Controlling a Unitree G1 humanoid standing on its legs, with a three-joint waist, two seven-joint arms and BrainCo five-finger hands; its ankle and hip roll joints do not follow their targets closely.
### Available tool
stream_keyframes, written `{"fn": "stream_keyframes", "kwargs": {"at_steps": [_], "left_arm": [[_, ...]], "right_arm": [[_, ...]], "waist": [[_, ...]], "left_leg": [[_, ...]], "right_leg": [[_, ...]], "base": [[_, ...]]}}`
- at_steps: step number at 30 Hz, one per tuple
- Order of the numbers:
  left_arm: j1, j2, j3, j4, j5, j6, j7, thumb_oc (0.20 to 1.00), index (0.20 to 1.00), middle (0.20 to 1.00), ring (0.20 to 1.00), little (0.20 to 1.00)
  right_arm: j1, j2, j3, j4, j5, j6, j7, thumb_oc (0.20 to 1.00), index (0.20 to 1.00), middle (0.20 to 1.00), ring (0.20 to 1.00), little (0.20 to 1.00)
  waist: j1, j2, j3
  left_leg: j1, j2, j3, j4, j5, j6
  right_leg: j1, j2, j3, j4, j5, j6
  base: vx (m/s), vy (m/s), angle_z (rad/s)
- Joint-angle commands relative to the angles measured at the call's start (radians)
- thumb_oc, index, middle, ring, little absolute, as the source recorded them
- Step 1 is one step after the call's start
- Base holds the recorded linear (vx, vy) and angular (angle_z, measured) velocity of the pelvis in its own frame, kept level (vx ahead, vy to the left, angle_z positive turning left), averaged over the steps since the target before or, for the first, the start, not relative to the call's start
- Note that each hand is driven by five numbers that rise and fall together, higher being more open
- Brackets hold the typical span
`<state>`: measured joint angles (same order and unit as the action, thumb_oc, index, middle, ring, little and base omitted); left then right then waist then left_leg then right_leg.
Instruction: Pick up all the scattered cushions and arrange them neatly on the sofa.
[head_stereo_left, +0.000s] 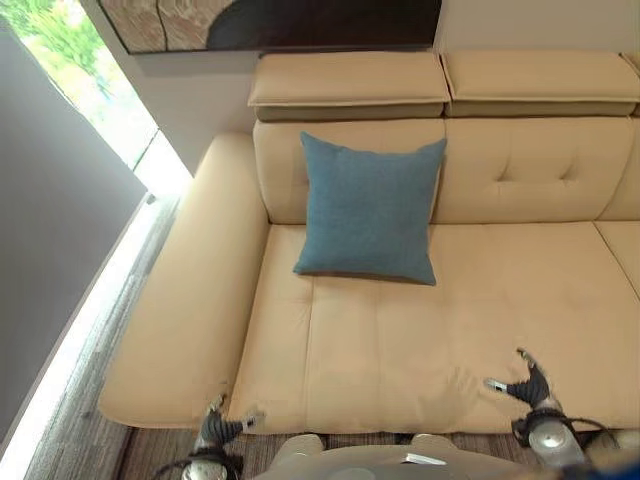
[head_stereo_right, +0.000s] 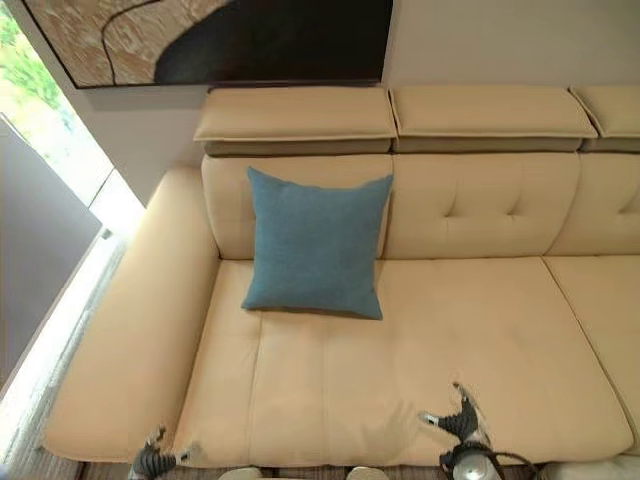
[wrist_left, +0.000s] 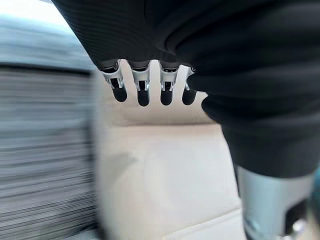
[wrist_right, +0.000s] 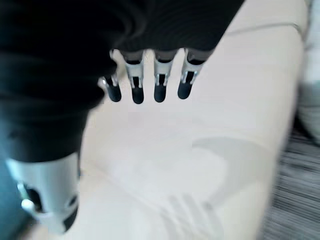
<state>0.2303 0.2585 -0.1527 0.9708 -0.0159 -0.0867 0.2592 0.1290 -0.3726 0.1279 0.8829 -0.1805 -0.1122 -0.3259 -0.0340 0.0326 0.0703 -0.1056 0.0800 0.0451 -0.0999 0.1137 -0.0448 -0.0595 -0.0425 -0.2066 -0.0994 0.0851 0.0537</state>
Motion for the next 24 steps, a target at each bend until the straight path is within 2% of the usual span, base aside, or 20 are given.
{"fn": "stream_keyframes", "kwargs": {"at_steps": [1,4,6,7,8,10,11,12,13,16,18,19,21,22,23,24], "left_arm": [[-0.117,0.044,-0.002,-0.030,0.039,-0.020,0.013,1.000,1.000,1.000,1.000,1.000],[-0.147,0.029,-0.008,0.041,0.030,-0.023,0.013,1.000,1.000,1.000,1.000,1.000],[-0.155,0.015,-0.013,0.089,0.033,-0.023,0.007,1.000,1.000,1.000,1.000,1.000],[-0.166,-0.001,-0.023,0.130,0.040,-0.023,0.005,1.000,1.000,1.000,1.000,1.000],[-0.166,-0.002,-0.023,0.131,0.040,-0.024,0.005,1.000,1.000,1.000,1.000,1.000],[-0.183,-0.010,-0.043,0.139,0.052,-0.018,0.005,1.000,1.000,1.000,1.000,1.000],[-0.191,-0.012,-0.048,0.141,0.055,-0.018,0.001,1.000,1.000,1.000,1.000,1.000],[-0.217,-0.015,-0.061,0.148,0.060,-0.018,0.008,1.000,1.000,1.000,1.000,1.000],[-0.230,-0.015,-0.078,0.167,0.089,-0.010,0.007,1.000,1.000,1.000,1.000,1.000],[-0.243,-0.009,-0.088,0.183,0.109,-0.004,0.006,1.000,1.000,1.000,1.000,1.000],[-0.253,0.000,-0.089,0.186,0.117,0.004,0.002,1.000,1.000,1.000,1.000,1.000],[-0.309,-0.009,-0.095,0.221,0.117,0.036,0.005,1.000,1.000,1.000,1.000,1.000],[-0.340,-0.003,-0.089,0.228,0.106,0.042,0.005,1.000,1.000,1.000,1.000,1.000],[-0.340,0.000,-0.083,0.231,0.102,0.043,0.010,1.000,1.000,1.000,1.000,1.000],[-0.350,0.001,-0.098,0.235,0.106,0.044,0.009,1.000,1.000,1.000,1.000,1.000],[-0.363,0.006,-0.085,0.259,0.073,0.046,0.012,1.000,1.000,1.000,1.000,1.000]], "right_arm": [[-0.083,-0.011,0.021,0.010,0.014,-0.012,-0.019,1.000,1.000,1.000,1.000,1.000],[-0.106,0.000,0.044,0.112,0.023,-0.004,-0.013,1.000,1.000,1.000,1.000,1.000],[-0.119,0.004,0.058,0.160,0.015,0.001,-0.006,1.000,1.000,1.000,1.000,1.000],[-0.134,0.006,0.062,0.194,0.017,0.007,0.005,1.000,1.000,1.000,1.000,1.000],[-0.134,0.006,0.062,0.194,0.017,0.007,0.005,1.000,1.000,1.000,1.000,1.000],[-0.156,0.004,0.062,0.219,0.021,0.017,0.002,1.000,1.000,1.000,1.000,1.000],[-0.162,0.008,0.059,0.219,0.027,0.019,0.004,1.000,1.000,1.000,1.000,1.000],[-0.186,0.019,0.046,0.215,0.048,0.031,-0.006,1.000,1.000,1.000,1.000,1.000],[-0.193,0.028,0.037,0.208,0.063,0.038,-0.008,1.000,1.000,1.000,1.000,1.000],[-0.203,0.044,0.049,0.215,0.060,0.047,-0.005,1.000,1.000,1.000,1.000,1.000],[-0.209,0.056,0.064,0.242,0.058,0.052,0.004,1.000,1.000,1.000,1.000,1.000],[-0.203,0.068,0.078,0.278,0.054,0.060,0.017,1.000,1.000,1.000,1.000,1.000],[-0.195,0.077,0.085,0.313,0.054,0.062,0.020,1.000,1.000,1.000,1.000,1.000],[-0.191,0.080,0.086,0.324,0.054,0.065,0.022,1.000,1.000,1.000,1.000,1.000],[-0.255,0.091,0.095,0.364,0.062,0.095,0.014,1.000,1.000,1.000,1.000,1.000],[-0.291,0.106,0.113,0.335,0.072,0.094,0.023,1.000,1.000,1.000,1.000,1.000]], "waist": [[0.009,-0.058,0.091],[0.010,-0.079,0.107],[0.008,-0.081,0.101],[-0.002,-0.074,0.087],[-0.002,-0.072,0.088],[-0.017,-0.064,0.081],[-0.021,-0.063,0.081],[-0.024,-0.067,0.096],[-0.022,-0.071,0.105],[-0.022,-0.070,0.126],[-0.018,-0.068,0.139],[-0.014,-0.061,0.136],[-0.006,-0.053,0.114],[0.000,-0.053,0.101],[0.018,-0.052,0.087],[0.067,-0.087,0.037]], "left_leg": [[0.031,-0.022,0.051,0.104,-0.088,-0.015],[0.035,-0.047,0.027,0.226,-0.193,-0.010],[0.064,-0.068,-0.024,0.275,-0.223,-0.011],[0.112,-0.081,-0.081,0.290,-0.243,-0.014],[0.115,-0.080,-0.080,0.289,-0.244,-0.014],[0.153,-0.098,-0.094,0.219,-0.287,0.008],[0.164,-0.105,-0.094,0.188,-0.292,0.018],[0.165,-0.139,-0.107,0.152,-0.288,0.044],[0.163,-0.156,-0.108,0.141,-0.280,0.060],[0.157,-0.156,-0.091,0.135,-0.262,0.073],[0.137,-0.153,-0.078,0.132,-0.238,0.086],[0.128,-0.146,-0.063,0.114,-0.214,0.099],[0.124,-0.131,-0.051,0.091,-0.193,0.105],[0.119,-0.127,-0.045,0.087,-0.187,0.106],[0.112,-0.123,-0.040,0.088,-0.184,0.105],[0.057,-0.122,0.001,0.118,-0.171,0.087]], "right_leg": [[0.048,0.001,0.016,0.012,-0.123,0.024],[0.037,-0.025,0.015,0.012,-0.096,0.019],[0.021,-0.030,0.022,0.012,-0.074,0.020],[-0.005,-0.030,0.030,0.012,-0.048,0.027],[-0.003,-0.028,0.031,0.012,-0.048,0.027],[-0.041,-0.039,0.037,0.017,-0.013,0.042],[-0.060,-0.045,0.040,0.021,0.001,0.050],[-0.113,-0.073,0.050,0.027,0.044,0.082],[-0.127,-0.081,0.057,0.031,0.044,0.095],[-0.158,-0.092,0.068,0.078,0.042,0.107],[-0.153,-0.088,0.079,0.151,0.000,0.101],[-0.132,-0.069,0.087,0.266,-0.054,0.081],[-0.101,-0.053,0.090,0.362,-0.110,0.066],[-0.077,-0.049,0.086,0.381,-0.137,0.060],[-0.045,-0.050,0.069,0.392,-0.165,0.055],[0.083,-0.051,0.035,0.257,-0.195,0.058]], "base": [[-0.35,-0.037,0.06],[-0.26,0.019,0.14],[-0.24,0.107,0.04],[-0.19,0.124,-0.05],[-0.18,0.153,-0.10],[-0.19,0.189,-0.09],[-0.43,0.372,-0.19],[-0.48,0.394,-0.44],[-0.50,0.371,-0.50],[-0.21,0.099,-0.38],[-0.37,0.099,-0.44],[-0.33,0.094,-0.66],[-0.21,0.034,-0.22],[-0.11,-0.029,-0.18],[-0.18,-0.182,-0.65],[-0.13,-0.211,-0.66]]}}
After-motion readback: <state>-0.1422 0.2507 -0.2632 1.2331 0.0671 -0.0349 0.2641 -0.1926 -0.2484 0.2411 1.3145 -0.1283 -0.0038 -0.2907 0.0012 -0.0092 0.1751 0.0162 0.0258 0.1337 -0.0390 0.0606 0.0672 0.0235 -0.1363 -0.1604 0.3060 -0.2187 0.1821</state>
